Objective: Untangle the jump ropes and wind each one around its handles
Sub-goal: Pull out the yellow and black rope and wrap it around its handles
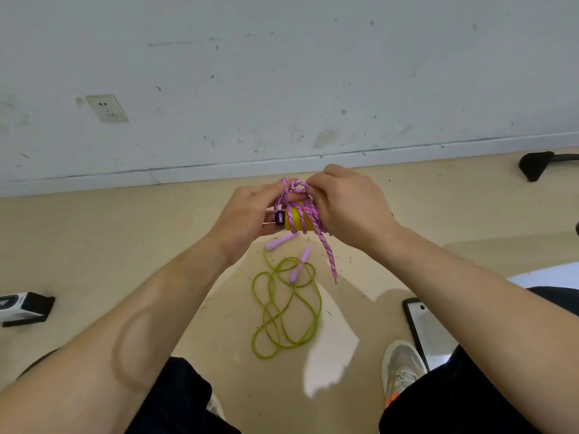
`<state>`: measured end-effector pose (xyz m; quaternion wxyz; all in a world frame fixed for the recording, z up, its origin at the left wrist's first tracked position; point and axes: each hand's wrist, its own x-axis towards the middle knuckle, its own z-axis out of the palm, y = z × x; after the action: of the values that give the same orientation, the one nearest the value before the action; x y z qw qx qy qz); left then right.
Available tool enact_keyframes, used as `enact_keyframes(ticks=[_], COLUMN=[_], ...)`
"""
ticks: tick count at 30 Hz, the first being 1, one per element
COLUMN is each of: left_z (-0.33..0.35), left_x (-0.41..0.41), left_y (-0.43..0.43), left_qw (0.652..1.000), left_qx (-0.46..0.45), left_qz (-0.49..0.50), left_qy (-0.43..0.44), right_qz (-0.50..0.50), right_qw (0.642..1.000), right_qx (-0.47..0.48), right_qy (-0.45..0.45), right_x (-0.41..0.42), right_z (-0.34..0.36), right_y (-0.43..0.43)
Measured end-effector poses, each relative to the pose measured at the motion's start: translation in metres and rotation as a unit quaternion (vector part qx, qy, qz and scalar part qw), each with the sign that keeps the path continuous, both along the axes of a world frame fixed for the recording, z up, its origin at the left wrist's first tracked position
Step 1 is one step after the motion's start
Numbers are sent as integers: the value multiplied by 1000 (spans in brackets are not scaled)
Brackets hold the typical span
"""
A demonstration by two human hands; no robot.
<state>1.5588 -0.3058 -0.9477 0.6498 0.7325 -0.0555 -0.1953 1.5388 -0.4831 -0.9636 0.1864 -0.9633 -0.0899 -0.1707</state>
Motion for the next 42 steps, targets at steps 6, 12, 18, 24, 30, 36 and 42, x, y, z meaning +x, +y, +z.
enact_keyframes(ticks=[6, 12, 18, 24, 30, 36, 42], left_z=[2, 3, -1, -6, -9, -8, -11], left_x=[5, 9, 6, 8, 6, 4, 4], left_y=[10, 22, 27, 29, 23, 16, 14], left_qw=[996, 980, 984, 987, 981, 969, 960], left_qx=[13, 30, 65, 104, 155, 190, 218], left_qz=[-91, -180, -161, -120, -107, -152, -155], left_qy=[23, 75, 41, 17, -41, -48, -85], right_qz=[29, 64, 101, 123, 113, 90, 94], right_qw=[994, 988, 981, 979, 983, 986, 985], right_qx=[-96, -137, -165, -160, -141, -115, -109], right_qy=[34, 29, 14, 2, 28, 85, 97], right_x=[3, 1, -1, -4, -2, 7, 3], right_z=[1, 5, 1, -3, -8, -5, -9], right_y=[-5, -8, -5, 1, 2, -8, -6])
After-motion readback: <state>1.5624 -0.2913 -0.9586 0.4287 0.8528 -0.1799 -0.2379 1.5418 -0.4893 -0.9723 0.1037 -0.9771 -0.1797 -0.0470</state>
